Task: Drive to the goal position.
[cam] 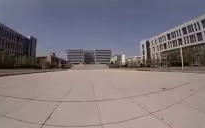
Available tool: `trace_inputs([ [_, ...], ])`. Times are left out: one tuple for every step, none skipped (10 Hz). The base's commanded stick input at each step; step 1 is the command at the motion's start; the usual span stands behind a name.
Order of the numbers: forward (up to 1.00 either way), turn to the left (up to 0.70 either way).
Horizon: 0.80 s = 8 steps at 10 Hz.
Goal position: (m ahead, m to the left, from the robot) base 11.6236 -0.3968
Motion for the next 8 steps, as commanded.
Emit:
trace_inputs([
  [0.04, 0.00],
  [0.04, 0.00],
  [0.04, 0.00],
  [0.04, 0.00],
  [0.04, 0.00],
  [0.04, 0.00],
  [0.04, 0.00],
  [0.04, 0.00],
])
